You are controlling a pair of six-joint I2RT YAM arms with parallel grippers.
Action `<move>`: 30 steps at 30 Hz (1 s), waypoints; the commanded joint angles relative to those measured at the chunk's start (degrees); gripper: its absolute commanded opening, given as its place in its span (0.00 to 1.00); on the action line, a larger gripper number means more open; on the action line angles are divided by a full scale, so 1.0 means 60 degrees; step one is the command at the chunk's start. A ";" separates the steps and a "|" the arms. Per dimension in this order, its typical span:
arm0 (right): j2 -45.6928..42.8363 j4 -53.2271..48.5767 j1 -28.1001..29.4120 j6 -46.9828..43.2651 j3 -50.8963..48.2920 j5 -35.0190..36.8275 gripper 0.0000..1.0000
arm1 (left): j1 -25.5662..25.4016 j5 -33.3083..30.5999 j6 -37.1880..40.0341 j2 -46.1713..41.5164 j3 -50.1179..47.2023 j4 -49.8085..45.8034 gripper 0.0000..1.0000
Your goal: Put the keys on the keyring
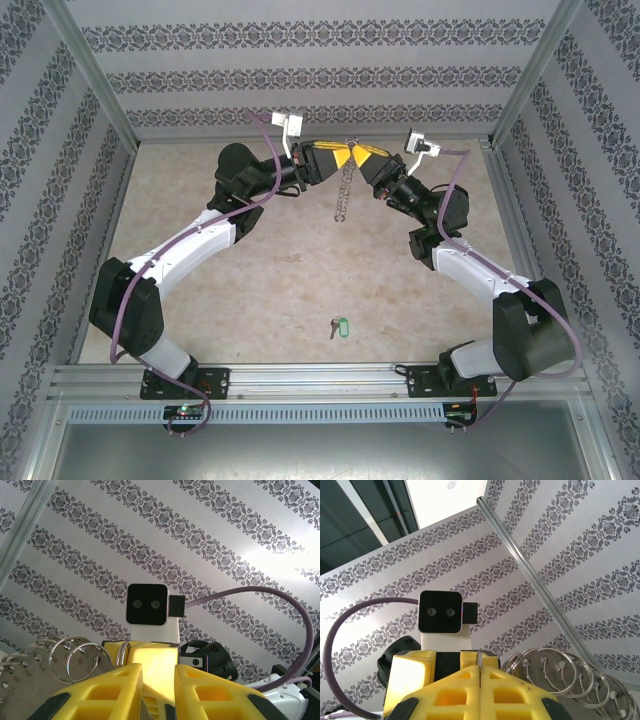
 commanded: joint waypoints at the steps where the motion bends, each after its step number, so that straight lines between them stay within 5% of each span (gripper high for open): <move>1: -0.0052 0.0818 0.0134 -0.0010 0.0322 0.0036 0.00 | -0.0146 -0.0191 0.0275 -0.0047 0.0115 0.0302 0.24; 11: 0.0010 0.0818 0.0112 -0.0022 0.0307 0.0123 0.00 | -0.0128 -0.0704 0.1285 -0.0955 -0.0314 -0.0723 0.39; 30: -0.0078 0.0811 0.0148 0.0005 0.0337 -0.0004 0.00 | -0.0143 -0.0507 0.0816 -0.0248 0.0025 -0.0370 0.40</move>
